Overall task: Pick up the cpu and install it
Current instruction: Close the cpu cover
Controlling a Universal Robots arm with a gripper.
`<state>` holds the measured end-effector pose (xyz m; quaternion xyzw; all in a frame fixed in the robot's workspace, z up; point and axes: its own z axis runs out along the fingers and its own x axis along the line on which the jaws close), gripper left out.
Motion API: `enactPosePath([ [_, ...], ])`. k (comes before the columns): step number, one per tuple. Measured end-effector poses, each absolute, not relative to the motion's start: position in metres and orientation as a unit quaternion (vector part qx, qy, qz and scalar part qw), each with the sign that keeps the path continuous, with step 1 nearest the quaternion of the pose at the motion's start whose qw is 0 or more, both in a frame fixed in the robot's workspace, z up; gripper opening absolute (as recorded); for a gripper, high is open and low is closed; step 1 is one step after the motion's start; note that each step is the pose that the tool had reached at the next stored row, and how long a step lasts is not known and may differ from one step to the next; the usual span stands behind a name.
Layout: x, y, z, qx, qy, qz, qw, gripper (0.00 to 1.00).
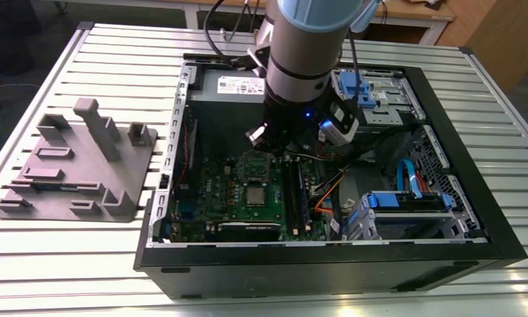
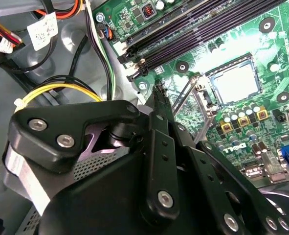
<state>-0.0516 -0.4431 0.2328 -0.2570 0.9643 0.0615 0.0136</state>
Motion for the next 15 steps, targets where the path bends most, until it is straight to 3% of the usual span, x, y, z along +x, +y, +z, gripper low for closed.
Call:
enactPosePath([
  [15, -0.0524, -0.4434, 0.238, -0.274, 0.96, 0.061, 0.014, 0.1],
])
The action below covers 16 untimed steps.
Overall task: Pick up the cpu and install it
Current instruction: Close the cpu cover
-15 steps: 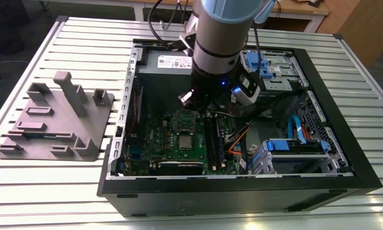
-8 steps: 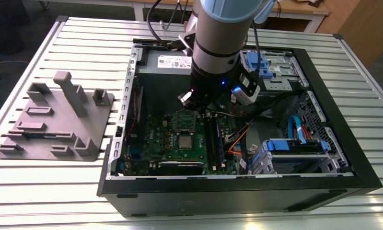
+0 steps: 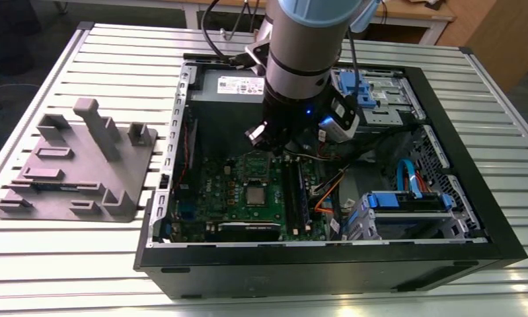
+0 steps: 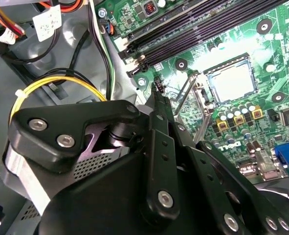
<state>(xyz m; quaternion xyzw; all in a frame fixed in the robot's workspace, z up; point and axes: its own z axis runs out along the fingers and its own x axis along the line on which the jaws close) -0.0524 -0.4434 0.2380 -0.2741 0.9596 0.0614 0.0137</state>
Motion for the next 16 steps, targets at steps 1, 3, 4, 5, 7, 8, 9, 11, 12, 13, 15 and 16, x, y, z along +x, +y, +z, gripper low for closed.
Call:
enactPosePath([
  [1, -0.0524, -0.4433, 0.2382, -0.276, 0.959, 0.062, 0.014, 0.1],
  [3, -0.0524, -0.4433, 0.2382, -0.277, 0.959, 0.062, 0.014, 0.1],
  [4, -0.0524, -0.4433, 0.2384, -0.278, 0.959, 0.062, 0.013, 0.1],
  [5, -0.0524, -0.4433, 0.2385, -0.279, 0.958, 0.062, 0.013, 0.1],
  [7, -0.0523, -0.4433, 0.2386, -0.283, 0.957, 0.062, 0.013, 0.1],
  [8, -0.0524, -0.4434, 0.2389, -0.286, 0.956, 0.062, 0.013, 0.1],
  [9, -0.0524, -0.4434, 0.2394, -0.288, 0.956, 0.061, 0.013, 0.1],
  [11, -0.0524, -0.4434, 0.2405, -0.292, 0.954, 0.062, 0.013, 0.1],
  [12, -0.0524, -0.4434, 0.241, -0.294, 0.954, 0.062, 0.012, 0.1],
  [13, -0.0524, -0.4433, 0.2413, -0.297, 0.953, 0.062, 0.012, 0.1],
  [15, -0.0523, -0.4434, 0.2416, -0.302, 0.951, 0.062, 0.012, 0.1],
  [16, -0.0524, -0.4434, 0.2419, -0.305, 0.95, 0.062, 0.012, 0.1],
])
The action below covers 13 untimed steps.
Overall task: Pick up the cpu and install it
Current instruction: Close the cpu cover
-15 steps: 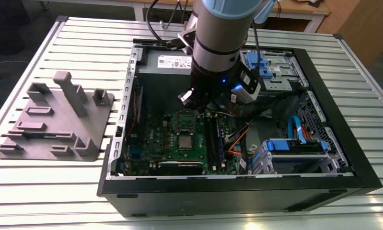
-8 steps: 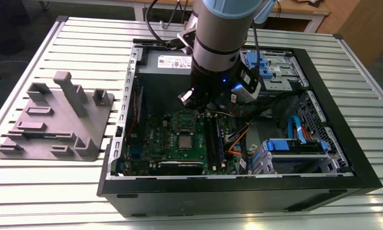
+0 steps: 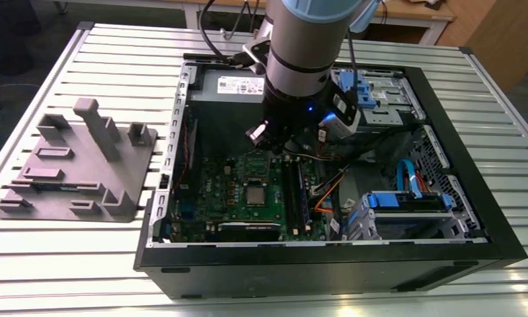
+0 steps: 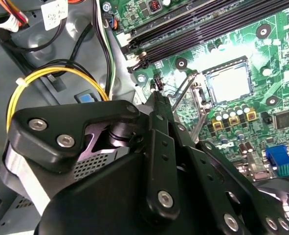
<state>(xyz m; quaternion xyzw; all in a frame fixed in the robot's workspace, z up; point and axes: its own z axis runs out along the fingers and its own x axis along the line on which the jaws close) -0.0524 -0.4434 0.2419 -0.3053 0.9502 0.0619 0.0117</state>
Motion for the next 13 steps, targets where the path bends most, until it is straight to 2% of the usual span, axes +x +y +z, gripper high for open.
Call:
enactPosePath([
  [13, -0.0524, -0.4444, 0.2443, -0.345, 0.936, 0.062, 0.009, 0.1],
])
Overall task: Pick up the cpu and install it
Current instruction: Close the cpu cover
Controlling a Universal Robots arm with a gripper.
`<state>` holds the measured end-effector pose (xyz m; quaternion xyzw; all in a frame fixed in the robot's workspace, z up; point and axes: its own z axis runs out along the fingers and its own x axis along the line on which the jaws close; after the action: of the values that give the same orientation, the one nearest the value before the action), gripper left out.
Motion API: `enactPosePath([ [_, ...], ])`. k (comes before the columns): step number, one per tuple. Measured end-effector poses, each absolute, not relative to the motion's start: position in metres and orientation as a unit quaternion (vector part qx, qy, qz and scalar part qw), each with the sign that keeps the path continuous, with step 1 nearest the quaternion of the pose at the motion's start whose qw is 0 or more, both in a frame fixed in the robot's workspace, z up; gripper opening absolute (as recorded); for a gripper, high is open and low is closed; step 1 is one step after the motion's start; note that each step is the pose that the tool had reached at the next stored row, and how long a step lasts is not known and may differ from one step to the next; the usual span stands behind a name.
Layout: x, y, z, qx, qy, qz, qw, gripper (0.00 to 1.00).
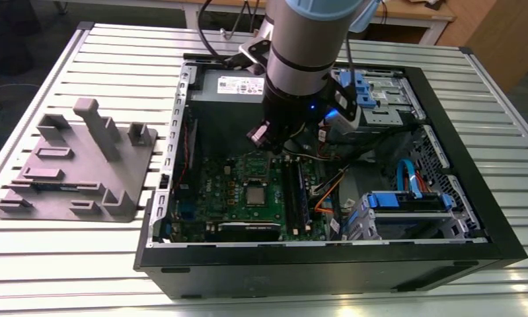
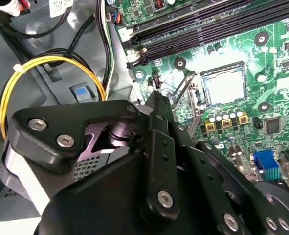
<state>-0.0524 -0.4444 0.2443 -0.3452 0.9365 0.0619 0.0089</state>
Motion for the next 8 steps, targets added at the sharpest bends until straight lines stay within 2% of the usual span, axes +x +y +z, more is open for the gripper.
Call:
enactPosePath([
  [8, -0.0524, -0.4461, 0.2454, -0.364, 0.929, 0.062, 0.008, 0.1],
])
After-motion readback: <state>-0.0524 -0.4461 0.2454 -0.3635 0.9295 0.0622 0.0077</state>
